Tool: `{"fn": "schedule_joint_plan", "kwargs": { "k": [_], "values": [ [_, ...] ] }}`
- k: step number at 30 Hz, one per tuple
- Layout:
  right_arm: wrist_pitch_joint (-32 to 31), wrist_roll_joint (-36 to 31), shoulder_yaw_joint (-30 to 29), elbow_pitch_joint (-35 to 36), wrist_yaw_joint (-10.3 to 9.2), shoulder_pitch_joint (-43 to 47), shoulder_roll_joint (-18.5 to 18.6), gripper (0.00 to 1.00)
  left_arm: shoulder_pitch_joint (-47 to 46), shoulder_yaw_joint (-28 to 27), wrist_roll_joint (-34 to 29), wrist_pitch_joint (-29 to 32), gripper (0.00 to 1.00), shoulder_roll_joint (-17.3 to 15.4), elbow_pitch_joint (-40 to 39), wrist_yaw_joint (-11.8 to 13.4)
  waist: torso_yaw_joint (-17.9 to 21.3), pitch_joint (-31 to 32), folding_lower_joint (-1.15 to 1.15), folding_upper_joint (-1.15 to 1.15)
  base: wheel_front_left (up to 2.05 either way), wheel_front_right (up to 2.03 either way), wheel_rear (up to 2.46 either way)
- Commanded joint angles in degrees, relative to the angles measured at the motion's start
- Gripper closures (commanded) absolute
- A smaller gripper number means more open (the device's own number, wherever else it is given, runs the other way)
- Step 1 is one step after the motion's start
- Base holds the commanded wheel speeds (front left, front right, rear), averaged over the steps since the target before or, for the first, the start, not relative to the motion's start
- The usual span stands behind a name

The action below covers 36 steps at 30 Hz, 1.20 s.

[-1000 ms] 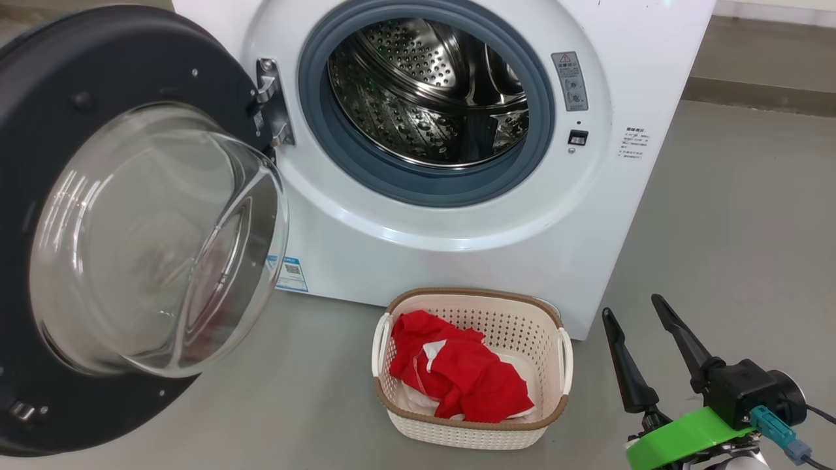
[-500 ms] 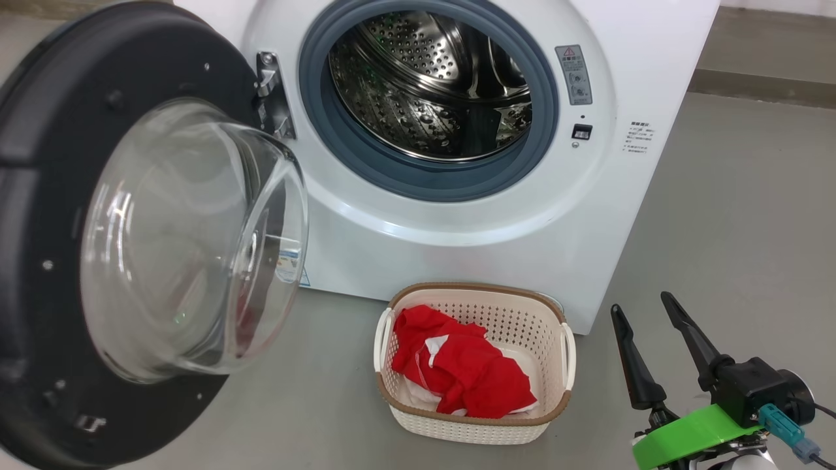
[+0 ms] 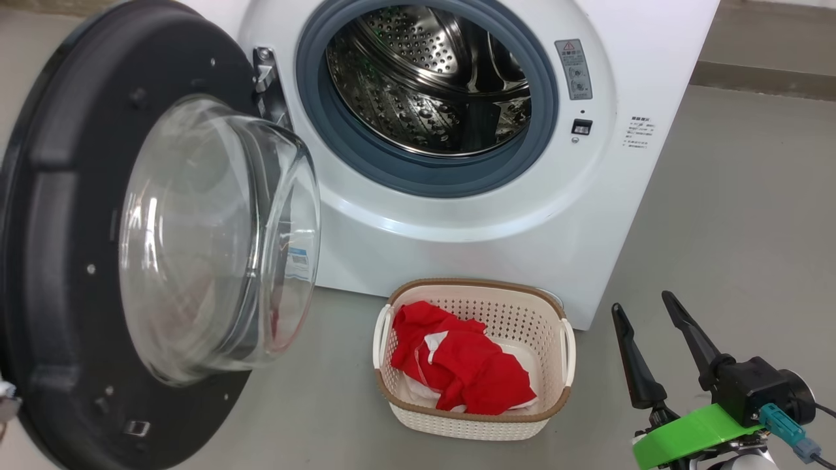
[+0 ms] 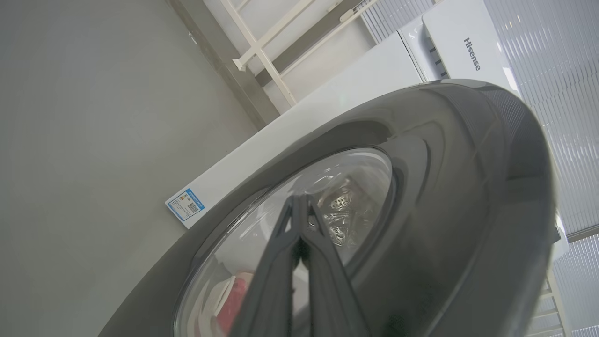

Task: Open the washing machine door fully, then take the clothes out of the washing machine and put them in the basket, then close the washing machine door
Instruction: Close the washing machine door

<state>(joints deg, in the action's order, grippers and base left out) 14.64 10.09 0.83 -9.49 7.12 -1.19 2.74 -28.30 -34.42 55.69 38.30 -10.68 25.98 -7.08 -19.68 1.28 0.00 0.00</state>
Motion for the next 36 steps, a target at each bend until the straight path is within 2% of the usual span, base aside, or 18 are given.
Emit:
{"fn": "schedule_joint_plan", "kwargs": {
  "k": [1, 20, 36],
  "values": [
    [0.36, 0.18, 1.19, 1.49, 0.36, -1.70, 0.17, 0.00, 0.92, 0.11, 1.31, 1.59, 1.00, -0.39, -3.72, -0.34, 0.17, -0.07, 0.00, 0.00, 0.00, 0.00, 0.00],
    [0.36, 0.99, 1.57, 1.21, 0.36, -1.82, 0.14, 0.00, 8.33, 3.63, 4.76, 6.49, 1.00, 6.16, -17.47, 0.69, 1.45, 0.10, 0.00, 0.00, 0.00, 0.00, 0.00],
    [0.36, 1.04, 1.84, 0.84, 0.36, -1.85, 0.14, 0.00, 11.14, 8.75, 7.99, 6.32, 1.00, 7.62, -20.13, 1.47, 3.54, 0.33, 0.00, 0.00, 0.00, 0.00, 0.00]
  ]
}}
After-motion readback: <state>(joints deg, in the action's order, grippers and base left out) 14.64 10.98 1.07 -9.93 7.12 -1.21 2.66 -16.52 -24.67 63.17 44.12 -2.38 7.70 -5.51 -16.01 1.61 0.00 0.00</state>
